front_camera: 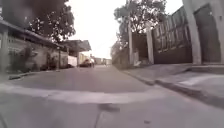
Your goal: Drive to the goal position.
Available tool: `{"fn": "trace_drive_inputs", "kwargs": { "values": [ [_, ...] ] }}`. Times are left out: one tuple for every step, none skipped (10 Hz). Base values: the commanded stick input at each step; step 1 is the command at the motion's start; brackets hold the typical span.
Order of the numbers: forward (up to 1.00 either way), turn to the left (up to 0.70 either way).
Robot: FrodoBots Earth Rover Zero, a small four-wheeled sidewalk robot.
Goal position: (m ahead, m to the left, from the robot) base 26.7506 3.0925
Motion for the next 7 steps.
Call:
{"fn": "trace_drive_inputs", "kwargs": {
  "values": [
    [1.0, 0.0],
    [1.0, 0.0],
    [1.0, 0.0],
    [1.0, 0.0],
    [1.0, 0.0],
    [1.0, 0.0],
    [1.0, 0.0]
  ]
}}
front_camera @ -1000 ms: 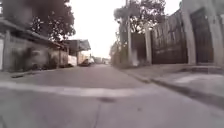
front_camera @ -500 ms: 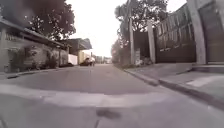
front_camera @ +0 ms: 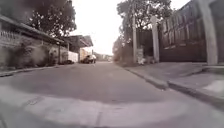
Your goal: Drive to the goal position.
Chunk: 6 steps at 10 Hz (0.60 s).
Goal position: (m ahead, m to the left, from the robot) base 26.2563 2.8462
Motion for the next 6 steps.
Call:
{"fn": "trace_drive_inputs", "kwargs": {
  "values": [
    [1.0, 0.0],
    [1.0, 0.0],
    [1.0, 0.0],
    [1.0, 0.0],
    [1.0, 0.0],
    [1.0, 0.0]
  ]
}}
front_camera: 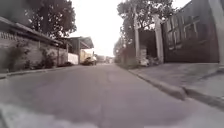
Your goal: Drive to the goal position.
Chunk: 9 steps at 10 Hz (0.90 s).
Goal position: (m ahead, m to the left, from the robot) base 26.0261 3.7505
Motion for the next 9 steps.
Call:
{"fn": "trace_drive_inputs", "kwargs": {
  "values": [
    [1.0, 0.0],
    [1.0, 0.0],
    [1.0, 0.0],
    [1.0, 0.0],
    [1.0, 0.0],
    [1.0, 0.0],
    [1.0, 0.0],
    [1.0, 0.0],
    [1.0, 0.0]
  ]
}}
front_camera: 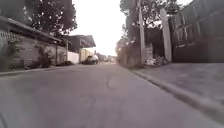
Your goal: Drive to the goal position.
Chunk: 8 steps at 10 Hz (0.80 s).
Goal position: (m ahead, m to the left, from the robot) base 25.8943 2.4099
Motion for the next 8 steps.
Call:
{"fn": "trace_drive_inputs", "kwargs": {
  "values": [
    [1.0, 0.0],
    [1.0, 0.0],
    [1.0, 0.0],
    [1.0, 0.0],
    [1.0, -0.25],
    [1.0, -0.35],
    [1.0, -0.4],
    [1.0, -0.4]
  ]
}}
